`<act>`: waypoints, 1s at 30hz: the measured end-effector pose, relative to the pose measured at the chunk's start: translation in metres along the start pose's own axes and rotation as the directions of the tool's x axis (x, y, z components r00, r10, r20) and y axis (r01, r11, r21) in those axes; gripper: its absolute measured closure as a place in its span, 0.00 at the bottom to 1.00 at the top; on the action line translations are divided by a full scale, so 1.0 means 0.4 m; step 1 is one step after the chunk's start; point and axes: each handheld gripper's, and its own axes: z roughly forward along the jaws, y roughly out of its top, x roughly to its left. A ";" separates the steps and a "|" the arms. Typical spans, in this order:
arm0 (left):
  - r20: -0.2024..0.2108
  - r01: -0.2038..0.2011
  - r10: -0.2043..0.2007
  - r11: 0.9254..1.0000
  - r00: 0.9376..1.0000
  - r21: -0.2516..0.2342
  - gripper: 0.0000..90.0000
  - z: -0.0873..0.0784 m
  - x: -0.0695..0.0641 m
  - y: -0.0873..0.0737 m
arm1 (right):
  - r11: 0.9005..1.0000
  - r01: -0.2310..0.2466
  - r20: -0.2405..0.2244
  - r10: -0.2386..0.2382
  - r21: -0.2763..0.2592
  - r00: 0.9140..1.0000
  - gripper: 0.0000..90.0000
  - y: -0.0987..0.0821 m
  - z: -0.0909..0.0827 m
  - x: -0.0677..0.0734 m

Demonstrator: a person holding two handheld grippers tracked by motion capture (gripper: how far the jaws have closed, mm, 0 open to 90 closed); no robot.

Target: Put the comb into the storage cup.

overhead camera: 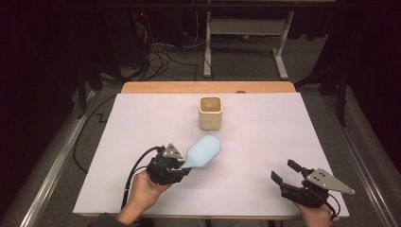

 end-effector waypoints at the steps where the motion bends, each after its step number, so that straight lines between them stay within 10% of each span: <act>1: 0.001 -0.003 0.003 1.000 1.000 -0.001 0.77 0.001 -0.002 0.001 | 1.000 0.003 -0.007 -0.003 0.004 1.000 0.28 0.001 0.004 0.005; 30: 0.052 -0.057 0.059 0.997 0.997 -0.046 0.77 0.019 -0.048 0.044 | 0.998 0.037 -0.172 -0.030 0.041 0.985 0.27 0.023 0.108 0.116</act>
